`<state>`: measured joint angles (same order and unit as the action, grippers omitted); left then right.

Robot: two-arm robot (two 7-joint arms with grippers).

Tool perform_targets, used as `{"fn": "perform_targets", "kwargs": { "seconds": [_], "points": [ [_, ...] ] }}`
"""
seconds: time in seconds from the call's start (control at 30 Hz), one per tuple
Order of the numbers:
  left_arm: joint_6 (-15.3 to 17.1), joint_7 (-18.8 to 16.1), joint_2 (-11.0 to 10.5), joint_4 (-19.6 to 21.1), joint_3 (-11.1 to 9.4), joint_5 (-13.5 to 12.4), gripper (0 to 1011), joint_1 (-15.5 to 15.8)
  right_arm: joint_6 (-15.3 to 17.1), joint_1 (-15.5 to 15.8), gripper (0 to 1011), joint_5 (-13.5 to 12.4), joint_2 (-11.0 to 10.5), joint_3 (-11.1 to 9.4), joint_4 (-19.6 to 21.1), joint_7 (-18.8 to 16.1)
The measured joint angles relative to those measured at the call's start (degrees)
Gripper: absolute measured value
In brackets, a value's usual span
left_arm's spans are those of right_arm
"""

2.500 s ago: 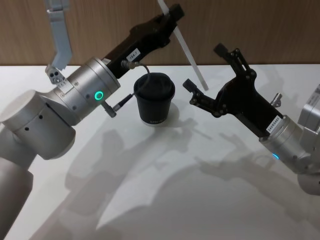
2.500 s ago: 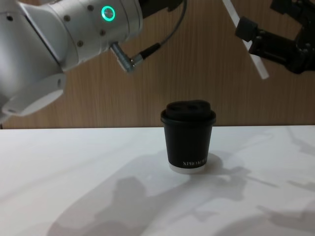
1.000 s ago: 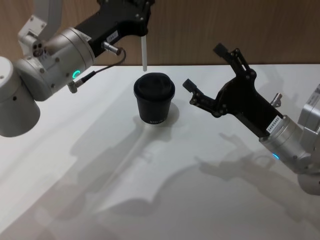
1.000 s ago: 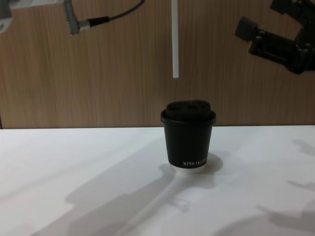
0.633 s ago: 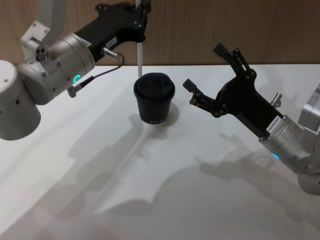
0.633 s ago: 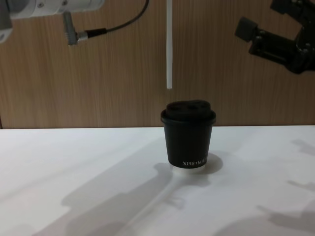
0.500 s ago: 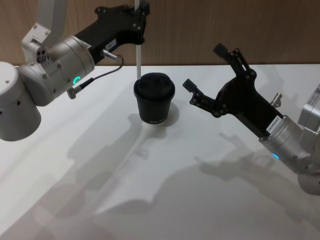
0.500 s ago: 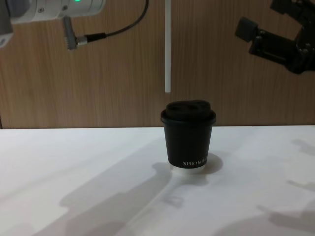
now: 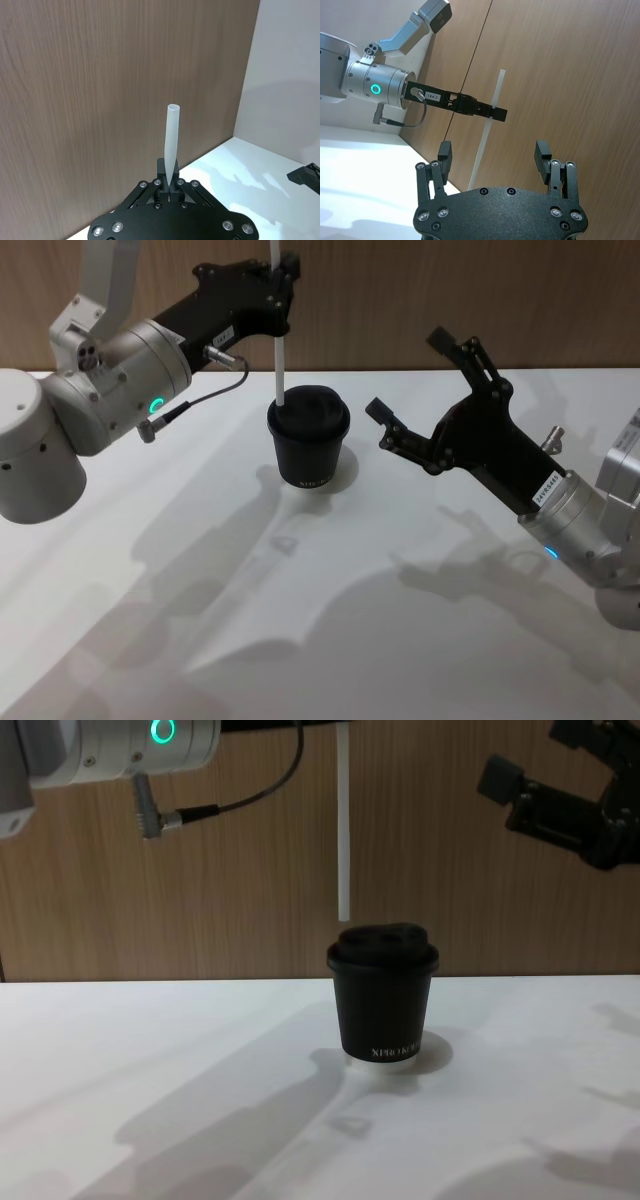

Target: Pick up the straw with one hand, pass it to the other hand, and insert it into the cup.

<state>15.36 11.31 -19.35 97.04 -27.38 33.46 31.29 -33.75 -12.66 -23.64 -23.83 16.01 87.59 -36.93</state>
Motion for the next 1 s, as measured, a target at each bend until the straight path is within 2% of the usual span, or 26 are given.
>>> {"fn": "perform_targets", "kwargs": {
  "seconds": [1.0],
  "points": [
    [-1.53, 0.88, 2.28, -2.87, 0.43, -1.89, 6, -0.02, 0.00, 0.00, 1001, 0.00, 0.00, 0.00, 0.00, 0.00]
  ]
}}
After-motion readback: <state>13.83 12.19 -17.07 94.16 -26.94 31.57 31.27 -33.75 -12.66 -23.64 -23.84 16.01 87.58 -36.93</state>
